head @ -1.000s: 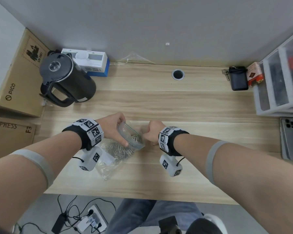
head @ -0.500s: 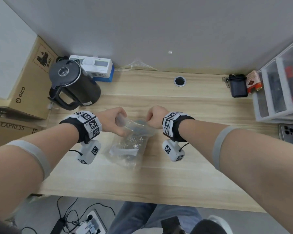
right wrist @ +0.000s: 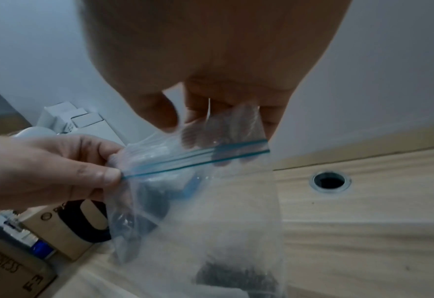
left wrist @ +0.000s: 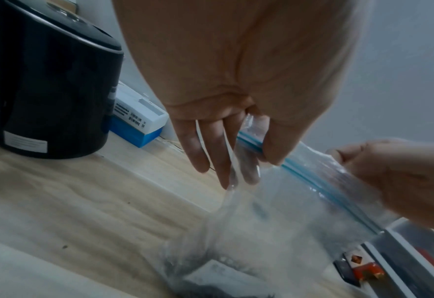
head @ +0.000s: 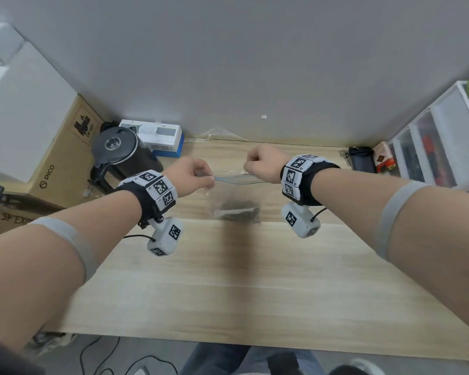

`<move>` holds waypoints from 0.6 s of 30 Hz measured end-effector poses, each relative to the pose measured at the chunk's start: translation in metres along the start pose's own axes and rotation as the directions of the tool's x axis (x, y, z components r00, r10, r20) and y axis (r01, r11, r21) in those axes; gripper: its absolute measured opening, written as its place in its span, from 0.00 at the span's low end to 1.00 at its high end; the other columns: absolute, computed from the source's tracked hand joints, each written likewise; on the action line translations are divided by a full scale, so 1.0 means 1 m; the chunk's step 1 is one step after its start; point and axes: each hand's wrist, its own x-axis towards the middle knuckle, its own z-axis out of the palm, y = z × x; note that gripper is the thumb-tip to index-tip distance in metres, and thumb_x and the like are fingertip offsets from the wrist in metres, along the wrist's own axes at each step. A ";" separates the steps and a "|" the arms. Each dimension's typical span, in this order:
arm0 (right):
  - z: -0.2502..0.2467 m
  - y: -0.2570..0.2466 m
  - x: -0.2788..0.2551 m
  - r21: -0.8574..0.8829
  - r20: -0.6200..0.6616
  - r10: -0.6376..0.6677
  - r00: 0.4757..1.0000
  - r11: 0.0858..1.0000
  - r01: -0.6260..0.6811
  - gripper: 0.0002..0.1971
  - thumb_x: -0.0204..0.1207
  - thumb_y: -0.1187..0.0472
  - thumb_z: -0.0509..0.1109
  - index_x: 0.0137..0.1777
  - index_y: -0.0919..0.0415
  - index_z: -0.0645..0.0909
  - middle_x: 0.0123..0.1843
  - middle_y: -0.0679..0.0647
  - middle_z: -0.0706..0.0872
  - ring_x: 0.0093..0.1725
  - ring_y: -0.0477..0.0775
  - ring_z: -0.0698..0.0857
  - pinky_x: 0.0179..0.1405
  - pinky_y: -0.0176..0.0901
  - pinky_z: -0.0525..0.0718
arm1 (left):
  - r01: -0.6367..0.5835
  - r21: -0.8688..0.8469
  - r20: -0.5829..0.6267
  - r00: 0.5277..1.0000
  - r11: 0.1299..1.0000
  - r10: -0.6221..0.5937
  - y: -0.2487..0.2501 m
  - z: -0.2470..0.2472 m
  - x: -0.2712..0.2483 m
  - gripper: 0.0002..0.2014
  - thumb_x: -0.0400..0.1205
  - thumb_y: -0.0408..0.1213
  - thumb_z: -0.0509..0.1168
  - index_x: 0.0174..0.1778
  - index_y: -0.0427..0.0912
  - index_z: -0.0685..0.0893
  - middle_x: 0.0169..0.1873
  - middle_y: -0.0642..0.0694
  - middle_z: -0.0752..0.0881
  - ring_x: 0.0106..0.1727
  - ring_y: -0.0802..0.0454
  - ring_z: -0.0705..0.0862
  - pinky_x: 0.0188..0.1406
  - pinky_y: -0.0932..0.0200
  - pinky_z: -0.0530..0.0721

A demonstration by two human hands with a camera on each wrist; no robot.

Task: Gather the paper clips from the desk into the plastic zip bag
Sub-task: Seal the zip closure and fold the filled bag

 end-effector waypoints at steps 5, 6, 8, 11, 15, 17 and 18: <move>0.002 -0.004 -0.010 -0.050 0.132 -0.135 0.982 0.988 0.143 0.19 0.70 0.41 0.74 0.55 0.51 0.85 0.51 0.44 0.88 0.51 0.48 0.86 0.54 0.44 0.83 | -0.068 0.010 0.004 0.998 0.998 0.068 0.011 0.007 -0.002 0.05 0.76 0.44 0.77 0.40 0.49 0.89 0.37 0.52 0.91 0.43 0.46 0.89 0.49 0.49 0.87; 0.007 -0.005 -0.009 -0.086 0.147 -0.176 0.973 0.978 0.190 0.17 0.71 0.43 0.75 0.56 0.51 0.85 0.52 0.44 0.88 0.52 0.48 0.86 0.54 0.43 0.83 | -0.081 0.009 -0.003 0.997 0.997 0.081 0.013 0.010 -0.003 0.04 0.77 0.42 0.77 0.40 0.48 0.89 0.37 0.52 0.91 0.42 0.47 0.88 0.48 0.50 0.86; 0.018 -0.008 -0.008 -0.120 0.132 -0.243 0.961 0.958 0.259 0.11 0.74 0.50 0.74 0.53 0.53 0.86 0.46 0.44 0.86 0.49 0.50 0.85 0.50 0.43 0.82 | -0.101 0.000 -0.013 0.995 0.995 0.101 0.013 0.016 -0.005 0.04 0.77 0.41 0.76 0.41 0.47 0.89 0.36 0.53 0.89 0.39 0.52 0.86 0.48 0.51 0.86; 0.030 -0.010 -0.006 -0.100 0.098 -0.279 0.955 0.952 0.289 0.01 0.76 0.56 0.72 0.44 0.49 0.85 0.38 0.41 0.82 0.44 0.51 0.83 0.49 0.46 0.84 | -0.077 -0.026 -0.034 0.997 0.997 0.076 0.008 0.018 -0.009 0.05 0.78 0.41 0.76 0.44 0.45 0.89 0.40 0.49 0.90 0.42 0.49 0.88 0.51 0.50 0.86; 0.037 -0.007 -0.005 -0.045 0.112 -0.270 0.956 0.960 0.276 0.03 0.75 0.54 0.73 0.40 0.46 0.84 0.39 0.40 0.84 0.46 0.52 0.86 0.52 0.51 0.87 | 0.020 -0.082 -0.105 0.994 0.996 -0.028 -0.006 0.017 -0.016 0.08 0.75 0.44 0.77 0.44 0.45 0.89 0.43 0.46 0.92 0.46 0.48 0.90 0.55 0.51 0.87; 0.037 -0.007 -0.005 -0.022 0.105 -0.266 0.958 0.963 0.270 0.03 0.75 0.54 0.73 0.41 0.48 0.85 0.40 0.42 0.84 0.46 0.51 0.86 0.53 0.49 0.86 | 0.034 -0.093 -0.130 0.990 0.995 -0.046 -0.012 0.018 -0.020 0.09 0.76 0.44 0.78 0.45 0.42 0.90 0.41 0.46 0.91 0.43 0.53 0.88 0.54 0.55 0.85; 0.037 -0.008 -0.006 -0.013 0.100 -0.266 0.959 0.963 0.269 0.03 0.75 0.53 0.73 0.41 0.49 0.85 0.40 0.43 0.84 0.46 0.51 0.85 0.52 0.48 0.86 | 0.035 -0.112 -0.142 0.989 0.993 -0.051 -0.014 0.019 -0.022 0.10 0.76 0.44 0.78 0.44 0.41 0.90 0.41 0.45 0.91 0.42 0.53 0.88 0.54 0.55 0.85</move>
